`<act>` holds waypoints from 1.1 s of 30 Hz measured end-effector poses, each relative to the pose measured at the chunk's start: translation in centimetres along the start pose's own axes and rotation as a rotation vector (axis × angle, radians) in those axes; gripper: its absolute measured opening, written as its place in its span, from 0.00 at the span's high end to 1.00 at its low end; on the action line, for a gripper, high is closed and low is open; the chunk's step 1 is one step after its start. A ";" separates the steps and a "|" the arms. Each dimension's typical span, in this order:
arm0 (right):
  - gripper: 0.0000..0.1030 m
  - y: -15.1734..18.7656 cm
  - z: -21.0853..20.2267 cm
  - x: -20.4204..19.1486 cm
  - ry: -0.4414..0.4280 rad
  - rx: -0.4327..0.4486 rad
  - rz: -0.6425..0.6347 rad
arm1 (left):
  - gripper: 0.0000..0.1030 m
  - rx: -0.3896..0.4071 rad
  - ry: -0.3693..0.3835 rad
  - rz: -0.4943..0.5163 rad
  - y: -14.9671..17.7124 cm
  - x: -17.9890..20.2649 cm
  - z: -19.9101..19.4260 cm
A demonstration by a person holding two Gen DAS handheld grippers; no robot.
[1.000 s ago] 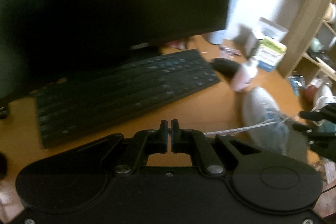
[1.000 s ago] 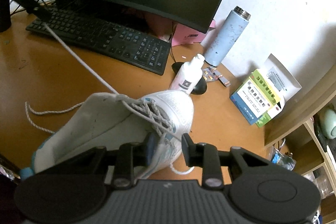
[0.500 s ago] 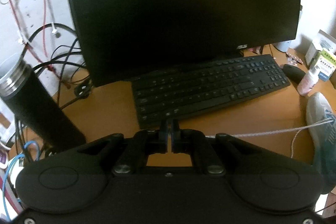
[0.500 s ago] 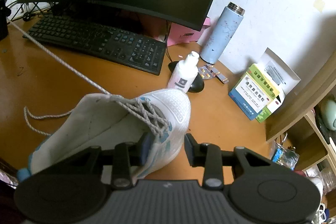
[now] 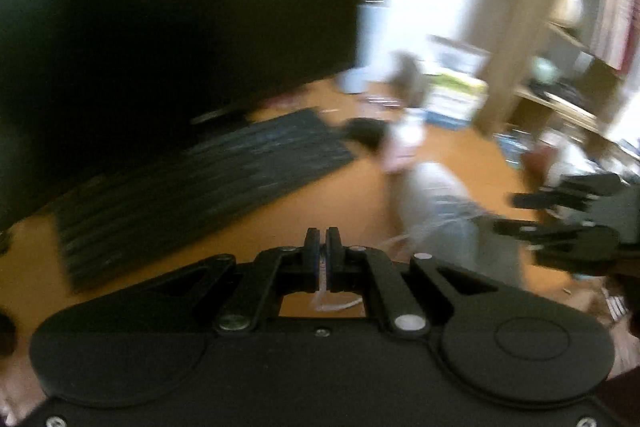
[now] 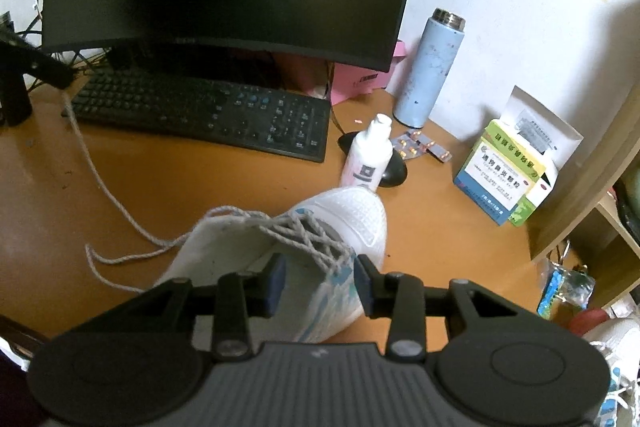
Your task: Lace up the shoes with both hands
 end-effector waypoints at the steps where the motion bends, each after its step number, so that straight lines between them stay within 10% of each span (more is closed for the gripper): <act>1: 0.60 0.0 -0.2 0.0 -0.002 0.001 0.006 | 1.00 -0.005 0.028 0.008 -0.1 0.8 0.6; 14: 0.55 0.9 -1.5 0.2 -0.002 -0.007 0.032 | 1.00 -0.047 0.350 -0.254 -3.3 4.2 6.4; 29: 0.54 1.4 -1.1 0.2 0.017 -0.034 0.051 | 0.98 -0.292 0.239 -0.211 2.0 3.0 14.5; 33: 0.54 1.3 -0.9 -0.1 0.014 -0.041 0.039 | 0.69 -0.301 0.242 -0.183 2.5 3.3 14.9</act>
Point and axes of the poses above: each gripper's, at about its wrist camera, not at the fingertips, and z roughly the way its jaws point, x to its right, y to its underside, the point moved 5 cm from there along z, roughly the way its jaws point, and after that the axes turned 7 degrees about z, right-handed, at the moved point
